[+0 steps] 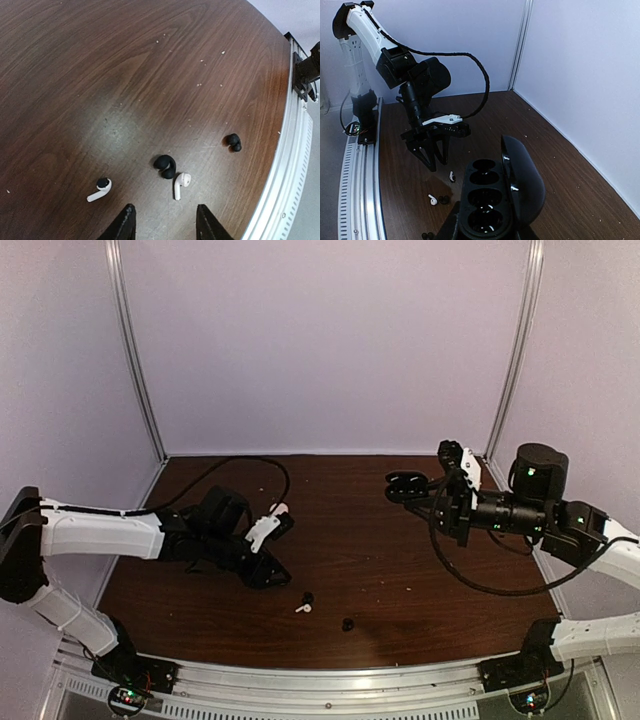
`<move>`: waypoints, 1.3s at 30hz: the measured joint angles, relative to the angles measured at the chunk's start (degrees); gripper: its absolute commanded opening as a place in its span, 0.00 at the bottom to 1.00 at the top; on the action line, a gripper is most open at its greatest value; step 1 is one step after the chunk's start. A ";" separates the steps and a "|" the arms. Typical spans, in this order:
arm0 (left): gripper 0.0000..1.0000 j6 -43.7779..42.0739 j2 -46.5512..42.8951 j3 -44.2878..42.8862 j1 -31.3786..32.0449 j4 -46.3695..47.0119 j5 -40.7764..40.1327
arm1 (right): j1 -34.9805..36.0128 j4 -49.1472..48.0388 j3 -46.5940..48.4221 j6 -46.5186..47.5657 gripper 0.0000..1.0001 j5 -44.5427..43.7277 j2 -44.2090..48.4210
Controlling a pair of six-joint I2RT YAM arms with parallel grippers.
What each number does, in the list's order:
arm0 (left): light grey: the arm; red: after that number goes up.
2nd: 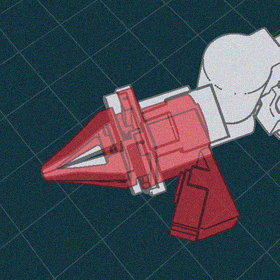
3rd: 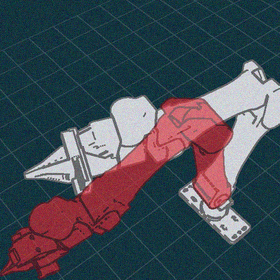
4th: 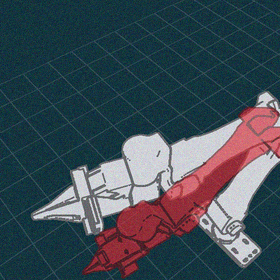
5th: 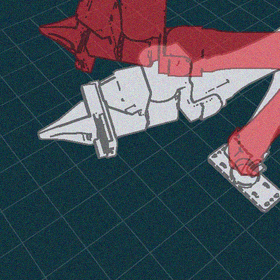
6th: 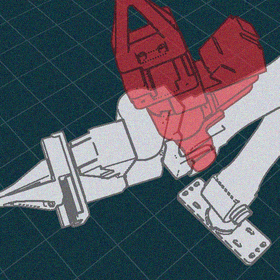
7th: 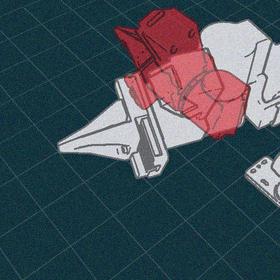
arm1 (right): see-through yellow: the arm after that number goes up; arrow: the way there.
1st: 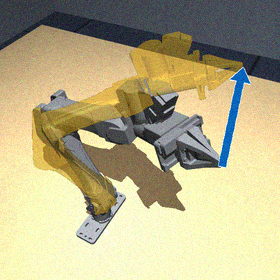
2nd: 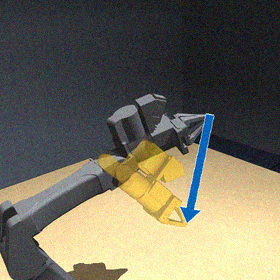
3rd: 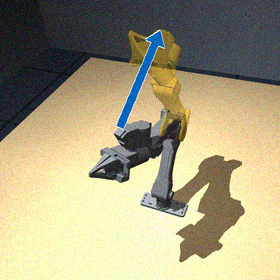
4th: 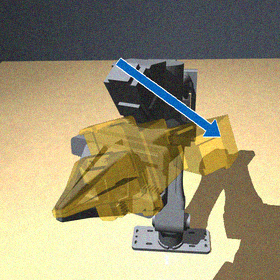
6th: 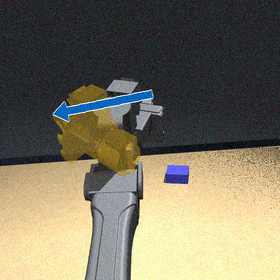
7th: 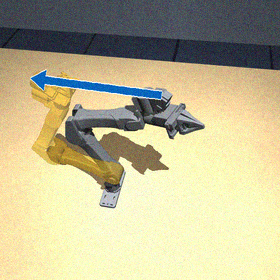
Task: Insert the wireless bluetooth earbuds into the charging case
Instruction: Pick up the left earbud.
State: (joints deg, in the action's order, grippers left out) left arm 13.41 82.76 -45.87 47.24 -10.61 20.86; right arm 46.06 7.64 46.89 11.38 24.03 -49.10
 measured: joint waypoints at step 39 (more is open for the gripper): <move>0.25 10.43 17.25 -12.33 6.23 -6.01 -1.27 | 0.00 1.20 0.98 -2.71 0.00 -0.44 0.57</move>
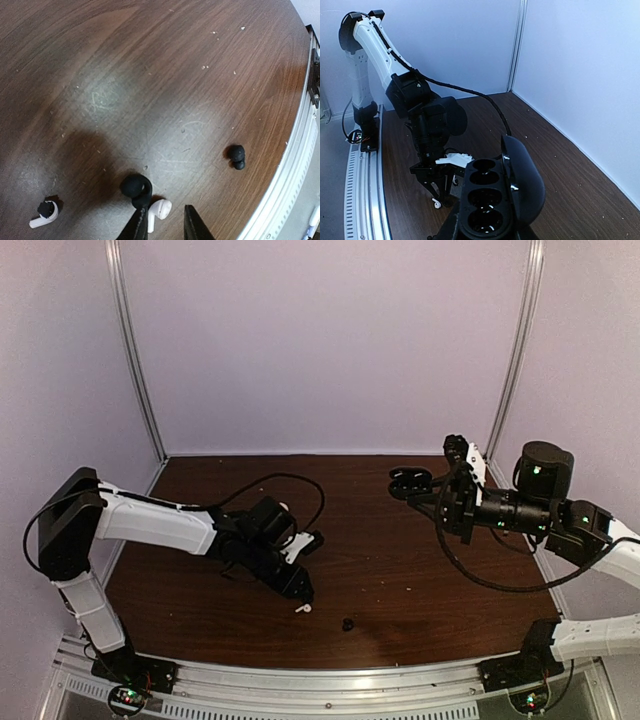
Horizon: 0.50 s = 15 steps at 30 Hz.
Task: Insert the wireless bluetooth earbuds into the charging case
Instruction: Pick up the left earbud.
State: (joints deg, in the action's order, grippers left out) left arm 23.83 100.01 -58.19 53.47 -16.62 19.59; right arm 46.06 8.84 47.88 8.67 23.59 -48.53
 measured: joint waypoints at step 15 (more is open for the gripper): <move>0.21 0.81 2.99 -1.51 0.00 -1.11 0.35 | 0.00 0.72 0.00 0.11 0.00 -0.02 -0.02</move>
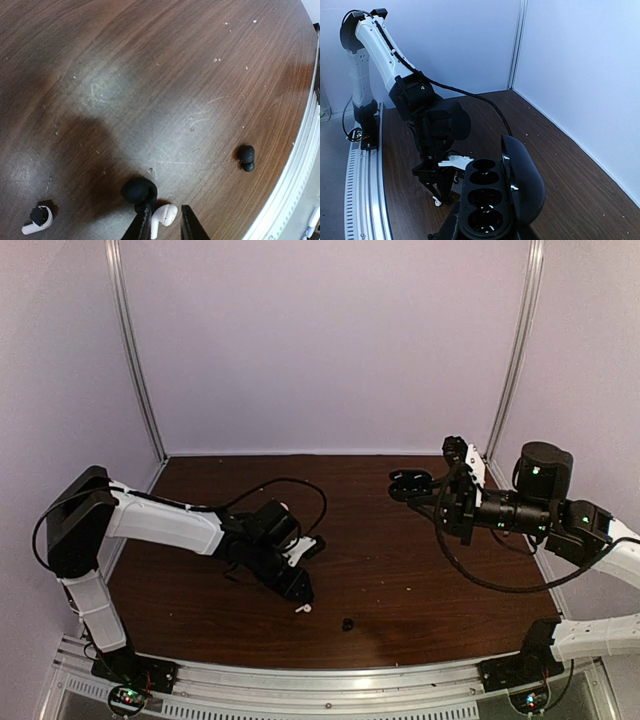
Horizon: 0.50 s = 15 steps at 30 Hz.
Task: Insert the wireless bluetooth earbuds into the charging case
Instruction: Pick up the left earbud.
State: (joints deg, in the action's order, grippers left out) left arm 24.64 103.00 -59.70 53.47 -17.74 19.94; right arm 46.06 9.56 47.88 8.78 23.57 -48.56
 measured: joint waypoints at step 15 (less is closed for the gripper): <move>0.19 -0.02 1.92 -1.97 0.00 -0.66 -0.90 | 0.00 0.09 -0.02 0.00 0.00 -0.02 -0.33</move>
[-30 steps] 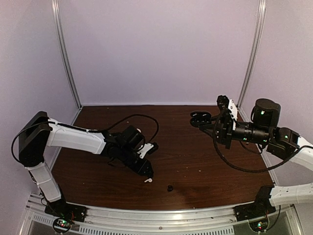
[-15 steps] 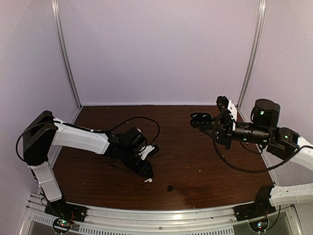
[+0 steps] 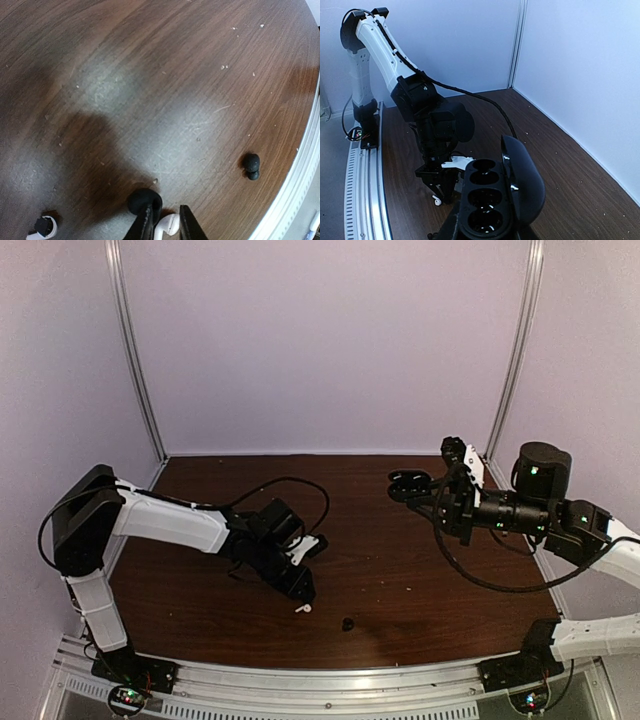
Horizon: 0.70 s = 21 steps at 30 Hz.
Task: Insert the wireless bluetooth earbuds into the charging case
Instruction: Pick up the left earbud.
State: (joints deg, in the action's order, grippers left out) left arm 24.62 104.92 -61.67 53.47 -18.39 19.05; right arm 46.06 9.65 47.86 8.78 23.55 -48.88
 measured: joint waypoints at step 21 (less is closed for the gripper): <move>0.24 0.48 0.20 -0.63 0.00 -1.68 -2.12 | 0.00 0.02 0.00 0.04 0.00 -0.02 -0.04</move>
State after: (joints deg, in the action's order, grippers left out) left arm 25.10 105.12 -62.30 53.47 -20.08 16.93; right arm 46.06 9.67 47.86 8.82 23.53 -48.93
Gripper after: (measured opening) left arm 0.215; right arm 0.237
